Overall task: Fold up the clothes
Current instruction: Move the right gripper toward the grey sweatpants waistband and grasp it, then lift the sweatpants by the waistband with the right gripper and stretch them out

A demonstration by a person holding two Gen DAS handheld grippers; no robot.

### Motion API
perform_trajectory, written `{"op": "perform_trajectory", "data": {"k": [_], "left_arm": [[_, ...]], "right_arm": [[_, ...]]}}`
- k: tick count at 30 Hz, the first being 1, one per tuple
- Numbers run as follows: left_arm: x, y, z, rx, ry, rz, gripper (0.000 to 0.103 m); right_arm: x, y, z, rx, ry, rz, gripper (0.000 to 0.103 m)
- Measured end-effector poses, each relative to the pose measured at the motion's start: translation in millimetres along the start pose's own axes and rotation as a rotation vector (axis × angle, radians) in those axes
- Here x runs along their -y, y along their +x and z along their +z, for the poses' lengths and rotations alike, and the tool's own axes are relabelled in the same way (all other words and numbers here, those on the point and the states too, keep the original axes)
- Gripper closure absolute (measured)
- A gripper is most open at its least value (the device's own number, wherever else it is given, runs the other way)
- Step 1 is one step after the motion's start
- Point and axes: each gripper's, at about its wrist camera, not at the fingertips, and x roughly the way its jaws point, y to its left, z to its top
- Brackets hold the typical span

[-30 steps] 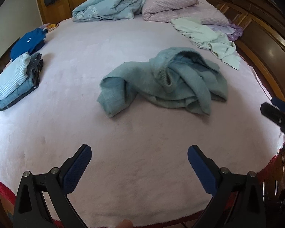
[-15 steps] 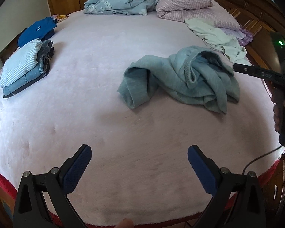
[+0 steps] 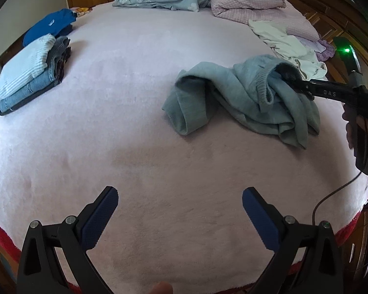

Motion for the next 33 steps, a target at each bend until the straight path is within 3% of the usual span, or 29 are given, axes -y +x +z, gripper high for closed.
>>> {"op": "perform_trajectory", "data": {"k": [3,7,13,22,28,31,33], "left_arm": [[-1,1,-2,-0.005,0.005,-0.002,0.001],[-2,-1,-1,0.000,0.002,0.002,0.001],[-2,-6,1,0.014,-0.009,-0.006,0.001],[5,-24,-2,0.052,-0.008,-0.031,0.001],[12,-48,-4,0.105,0.012,-0.051,0.001],[13,-57,-5,0.126,0.020,-0.059,0.001],[15,-58,-4,0.128,0.021,-0.057,0.001]], "right_arm": [[6,13,8,-0.036,0.037,0.036,0.087],[15,17,11,-0.057,0.126,0.097,0.095],[30,-48,6,0.104,0.283,0.225,0.097],[12,-175,-25,0.285,0.308,0.332,0.097],[42,-248,-56,0.388,0.526,0.462,0.097],[82,-281,-81,0.455,0.657,0.401,0.097],[117,-297,-102,0.482,0.731,0.280,0.097]]}}
